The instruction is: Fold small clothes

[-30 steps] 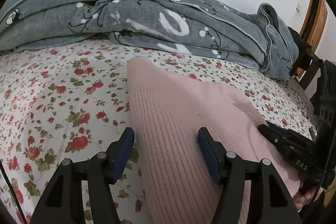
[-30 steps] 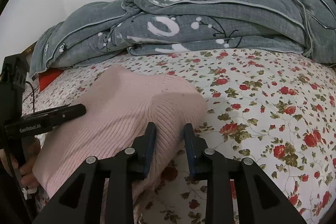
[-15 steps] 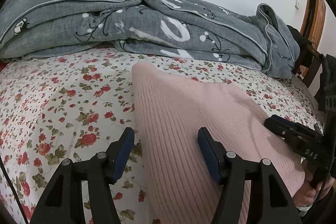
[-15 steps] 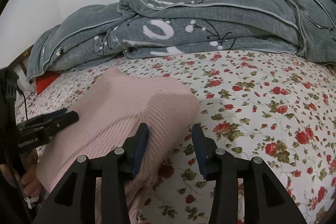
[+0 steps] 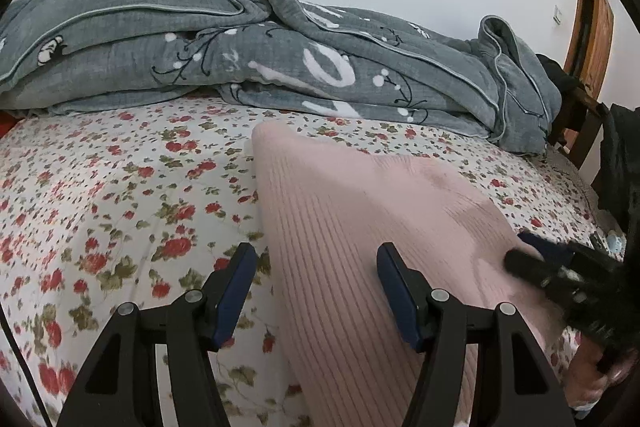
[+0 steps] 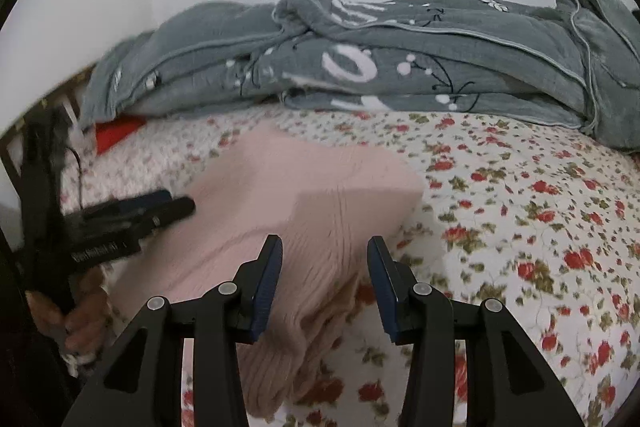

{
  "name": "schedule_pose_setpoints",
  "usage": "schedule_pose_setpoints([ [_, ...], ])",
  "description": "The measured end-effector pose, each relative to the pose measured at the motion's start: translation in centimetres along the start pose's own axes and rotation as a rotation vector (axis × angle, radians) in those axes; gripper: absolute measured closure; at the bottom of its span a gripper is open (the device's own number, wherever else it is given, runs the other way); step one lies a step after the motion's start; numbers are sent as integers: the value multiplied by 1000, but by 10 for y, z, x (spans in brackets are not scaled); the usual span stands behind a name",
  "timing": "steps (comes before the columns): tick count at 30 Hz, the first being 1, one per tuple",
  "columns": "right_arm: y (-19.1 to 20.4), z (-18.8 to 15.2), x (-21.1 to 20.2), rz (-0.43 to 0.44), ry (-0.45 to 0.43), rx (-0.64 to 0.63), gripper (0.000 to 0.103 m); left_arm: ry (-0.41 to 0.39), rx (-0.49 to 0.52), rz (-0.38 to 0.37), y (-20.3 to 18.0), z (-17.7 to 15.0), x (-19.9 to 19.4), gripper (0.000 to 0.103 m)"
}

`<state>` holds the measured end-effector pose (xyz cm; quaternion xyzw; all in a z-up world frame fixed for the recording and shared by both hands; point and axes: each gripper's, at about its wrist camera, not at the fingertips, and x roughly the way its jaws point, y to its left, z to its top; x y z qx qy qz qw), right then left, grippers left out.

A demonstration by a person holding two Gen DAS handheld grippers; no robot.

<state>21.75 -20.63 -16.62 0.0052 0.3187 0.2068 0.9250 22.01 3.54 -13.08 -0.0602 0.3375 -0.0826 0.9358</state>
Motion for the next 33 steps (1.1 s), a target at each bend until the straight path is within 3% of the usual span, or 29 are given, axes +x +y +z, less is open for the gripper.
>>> schedule_pose_setpoints([
  [2, 0, -10, 0, -45, 13, 5, 60, -5, -10, -13, -1, -5, -7, 42],
  [19, -6, -30, -17, -42, 42, 72, 60, 16, 10, 25, -19, -49, -27, 40],
  [20, -6, -32, -17, -37, 43, 72, 65, 16, 8, 25, -18, -49, -27, 40],
  [23, -4, -35, -18, 39, 41, 71, 98, 16, 7, 21, -17, -48, -27, 40],
  [28, -9, -30, -41, 46, -67, 81, 98, -21, 17, -9, -17, -46, -38, 40],
  [33, -11, -37, -12, 9, 60, 99, 99, -1, 32, 1, -18, -49, -32, 39],
])
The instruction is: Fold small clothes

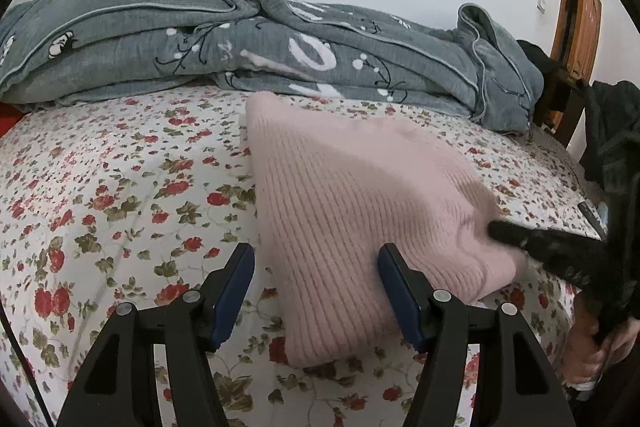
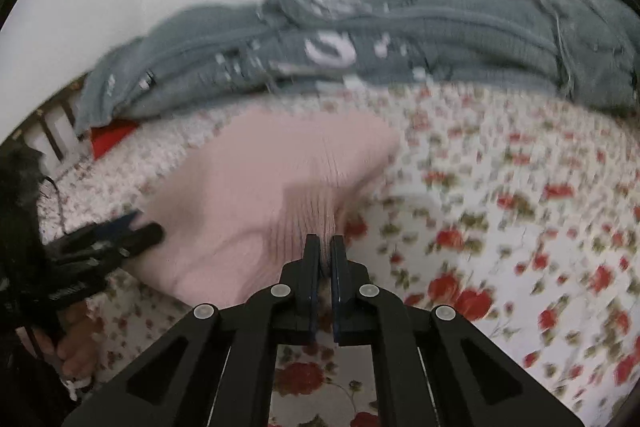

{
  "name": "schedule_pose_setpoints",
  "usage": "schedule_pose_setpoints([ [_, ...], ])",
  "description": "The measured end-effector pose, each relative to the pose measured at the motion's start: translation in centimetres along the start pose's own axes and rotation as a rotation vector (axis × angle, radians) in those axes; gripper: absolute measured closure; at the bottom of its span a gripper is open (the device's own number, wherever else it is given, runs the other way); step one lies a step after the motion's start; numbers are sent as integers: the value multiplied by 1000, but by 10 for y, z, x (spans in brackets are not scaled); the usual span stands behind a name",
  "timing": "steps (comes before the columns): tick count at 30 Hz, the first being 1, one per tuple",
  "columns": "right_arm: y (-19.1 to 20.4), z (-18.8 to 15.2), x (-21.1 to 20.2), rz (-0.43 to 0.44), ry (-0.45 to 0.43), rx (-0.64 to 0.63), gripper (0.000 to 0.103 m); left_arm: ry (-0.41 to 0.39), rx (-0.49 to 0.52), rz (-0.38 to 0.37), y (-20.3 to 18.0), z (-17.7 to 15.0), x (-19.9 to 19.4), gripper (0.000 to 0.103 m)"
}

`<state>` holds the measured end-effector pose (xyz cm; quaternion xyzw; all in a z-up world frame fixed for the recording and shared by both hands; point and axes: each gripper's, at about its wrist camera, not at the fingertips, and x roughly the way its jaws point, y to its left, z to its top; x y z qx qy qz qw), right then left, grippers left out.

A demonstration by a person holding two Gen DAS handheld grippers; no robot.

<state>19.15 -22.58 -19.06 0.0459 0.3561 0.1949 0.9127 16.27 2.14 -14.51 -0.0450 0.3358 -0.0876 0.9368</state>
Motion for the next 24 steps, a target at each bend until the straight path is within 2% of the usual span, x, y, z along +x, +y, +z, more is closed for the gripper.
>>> schedule_pose_setpoints([
  [3, 8, -2, 4, -41, 0, -44, 99, 8, -1, 0, 0, 0, 2, 39],
  [7, 7, -3, 3, -43, -3, -46, 97, 16, -4, -3, 1, -1, 3, 39],
  [11, 6, -3, -3, -76, -31, -61, 78, 20, -10, -4, 2, -1, 3, 39],
  [14, 2, -6, -9, -70, -46, -45, 69, 23, -13, -4, 3, -2, 2, 39],
  [21, -1, -14, -17, -76, -47, -4, 68, 31, -12, 3, 5, -5, -3, 37],
  [24, -4, -13, -27, -26, -51, 47, 67, 18, -19, -16, 8, -8, -12, 37],
])
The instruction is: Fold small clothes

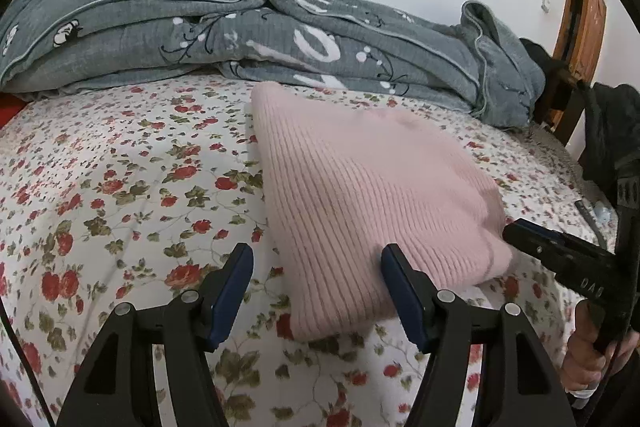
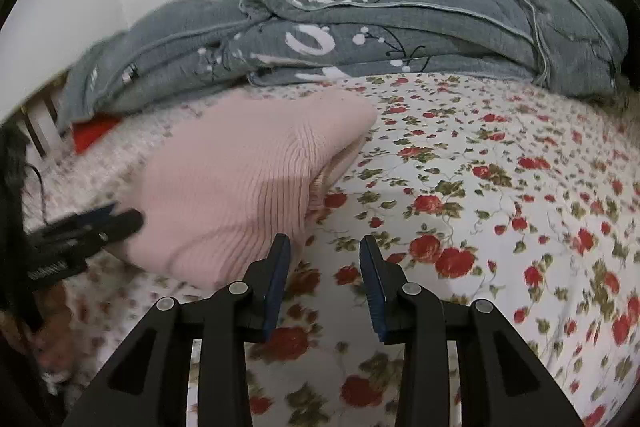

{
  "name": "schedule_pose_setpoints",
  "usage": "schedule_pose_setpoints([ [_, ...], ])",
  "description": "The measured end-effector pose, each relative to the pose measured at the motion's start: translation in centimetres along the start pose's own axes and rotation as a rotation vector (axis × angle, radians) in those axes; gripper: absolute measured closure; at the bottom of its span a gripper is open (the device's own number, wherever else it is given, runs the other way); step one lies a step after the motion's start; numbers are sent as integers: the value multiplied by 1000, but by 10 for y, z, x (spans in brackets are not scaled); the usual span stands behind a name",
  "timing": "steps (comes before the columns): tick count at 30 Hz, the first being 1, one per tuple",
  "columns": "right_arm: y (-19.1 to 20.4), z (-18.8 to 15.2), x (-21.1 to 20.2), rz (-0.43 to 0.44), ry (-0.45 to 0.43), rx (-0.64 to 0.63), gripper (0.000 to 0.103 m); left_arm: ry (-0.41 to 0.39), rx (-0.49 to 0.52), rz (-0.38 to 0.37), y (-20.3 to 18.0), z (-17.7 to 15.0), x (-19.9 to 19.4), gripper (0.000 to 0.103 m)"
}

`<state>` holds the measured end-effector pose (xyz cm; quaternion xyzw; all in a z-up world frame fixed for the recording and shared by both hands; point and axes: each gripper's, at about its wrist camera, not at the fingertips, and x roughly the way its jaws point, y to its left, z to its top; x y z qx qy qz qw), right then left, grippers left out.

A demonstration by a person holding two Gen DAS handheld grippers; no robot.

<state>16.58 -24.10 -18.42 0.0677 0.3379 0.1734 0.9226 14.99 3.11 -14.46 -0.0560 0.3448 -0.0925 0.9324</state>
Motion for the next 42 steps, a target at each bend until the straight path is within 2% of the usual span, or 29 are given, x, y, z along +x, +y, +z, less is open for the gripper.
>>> schedule_pose_setpoints([
  [1, 1, 1, -4, 10, -5, 8, 67, -1, -3, -10, 1, -1, -2, 37],
  [3, 4, 1, -7, 25, 9, 16, 55, -2, -18, -21, 4, -5, -5, 37],
  [4, 6, 0, -6, 34, 20, 24, 54, 2, -21, -21, 5, -6, -5, 37],
  [6, 10, -4, -4, 59, 24, 31, 54, 11, -25, -13, 6, -10, -5, 37],
  [9, 12, -12, 7, -11, 67, 3, 59, 28, -41, -14, 9, -16, -2, 37],
  [11, 8, -15, 7, 2, 96, 16, 59, 37, -52, -21, 11, -19, -4, 37],
  [14, 8, -13, -9, -31, 98, -3, 59, 44, -63, -24, 12, -17, -11, 37],
  [17, 8, -10, -33, -78, 56, -5, 59, 43, -126, -37, 16, -14, -19, 39],
  [21, 10, -7, -55, -88, 56, 27, 59, 42, -137, -66, 8, -7, -37, 39],
  [24, 16, -4, -71, -141, 30, 17, 59, 23, -113, -29, -6, -1, -55, 38],
  [26, 19, -1, -87, -146, 3, 26, 59, 11, -86, 11, -18, 2, -67, 35],
  [29, 23, 5, -107, -173, -26, 49, 49, 14, -52, 33, -36, 4, -83, 34],
  [34, 34, 12, -136, -176, -14, 38, 48, -12, -21, 82, -57, 5, -112, 24],
  [36, 37, 12, -149, -154, -19, 31, 38, -22, -9, 111, -64, 4, -124, 23],
  [38, 39, 11, -159, -143, -32, 24, 34, -44, 9, 141, -71, 3, -135, 20],
  [40, 42, 10, -168, -169, -47, 15, 25, -68, 18, 165, -76, 2, -147, 18],
  [42, 45, 8, -175, -177, -53, 4, 23, -81, 22, 169, -79, 1, -156, 12],
])
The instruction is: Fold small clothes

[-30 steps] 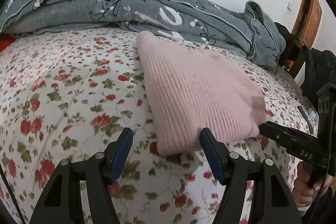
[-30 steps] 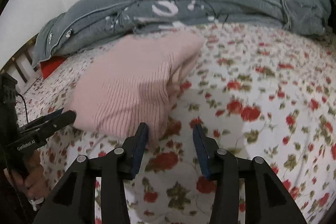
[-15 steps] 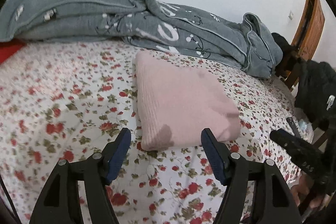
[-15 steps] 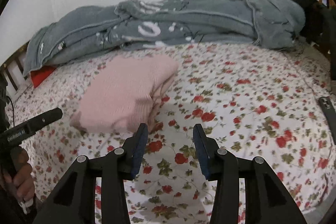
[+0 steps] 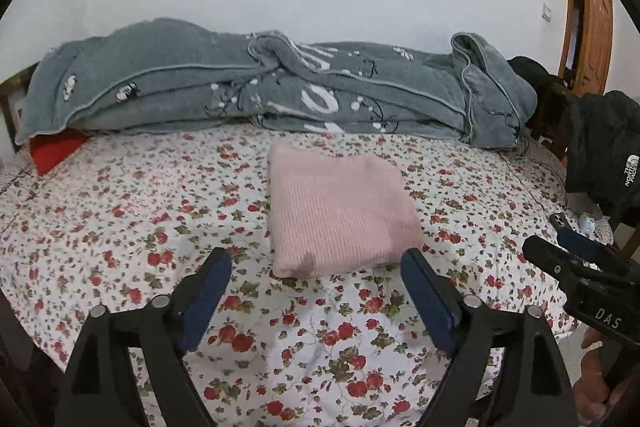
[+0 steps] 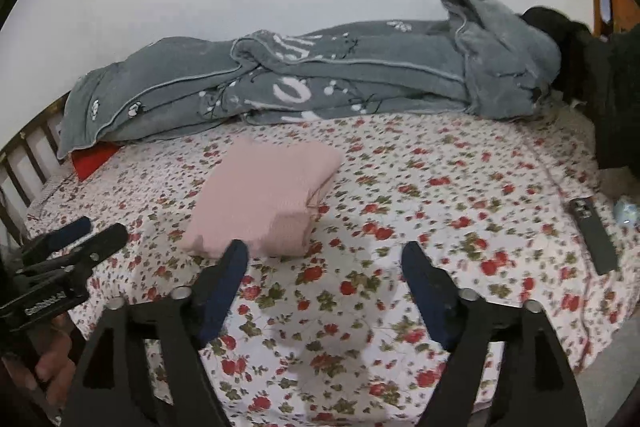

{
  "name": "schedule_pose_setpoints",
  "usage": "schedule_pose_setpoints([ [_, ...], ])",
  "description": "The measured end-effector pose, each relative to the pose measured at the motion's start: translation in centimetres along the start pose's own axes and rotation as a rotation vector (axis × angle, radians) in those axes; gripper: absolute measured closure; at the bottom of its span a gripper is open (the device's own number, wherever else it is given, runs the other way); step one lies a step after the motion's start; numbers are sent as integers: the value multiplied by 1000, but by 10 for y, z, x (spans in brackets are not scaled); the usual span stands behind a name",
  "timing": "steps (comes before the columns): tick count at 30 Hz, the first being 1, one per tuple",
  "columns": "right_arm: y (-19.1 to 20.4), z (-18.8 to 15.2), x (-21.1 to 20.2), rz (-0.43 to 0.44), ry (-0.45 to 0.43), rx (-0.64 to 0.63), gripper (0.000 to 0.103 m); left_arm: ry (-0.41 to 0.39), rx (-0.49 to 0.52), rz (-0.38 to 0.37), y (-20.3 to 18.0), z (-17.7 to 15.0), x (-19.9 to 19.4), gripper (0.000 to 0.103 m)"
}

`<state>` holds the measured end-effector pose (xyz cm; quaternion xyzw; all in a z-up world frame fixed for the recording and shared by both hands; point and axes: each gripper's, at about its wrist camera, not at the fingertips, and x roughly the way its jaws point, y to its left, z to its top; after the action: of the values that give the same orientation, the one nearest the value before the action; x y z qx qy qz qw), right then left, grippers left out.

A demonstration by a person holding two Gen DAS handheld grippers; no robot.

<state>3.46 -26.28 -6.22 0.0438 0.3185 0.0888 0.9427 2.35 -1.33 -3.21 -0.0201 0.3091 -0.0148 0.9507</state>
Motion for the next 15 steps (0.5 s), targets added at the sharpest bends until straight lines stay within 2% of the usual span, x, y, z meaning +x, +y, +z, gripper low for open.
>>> schedule_pose_setpoints([
  [2, 1, -1, -8, -6, -4, -14, 23, -9, -4, -4, -1, 0, -9, 12],
  [4, 0, -2, -16, -21, -12, -22, 17, -13, -11, -1, -2, -1, -13, 11],
  [6, -1, -4, -23, -36, -26, -30, 4, -16, -8, 5, -4, -1, -18, 10],
  [15, -14, -8, -42, -93, -46, -34, 1, -37, -17, 12, -5, -5, -31, 7],
])
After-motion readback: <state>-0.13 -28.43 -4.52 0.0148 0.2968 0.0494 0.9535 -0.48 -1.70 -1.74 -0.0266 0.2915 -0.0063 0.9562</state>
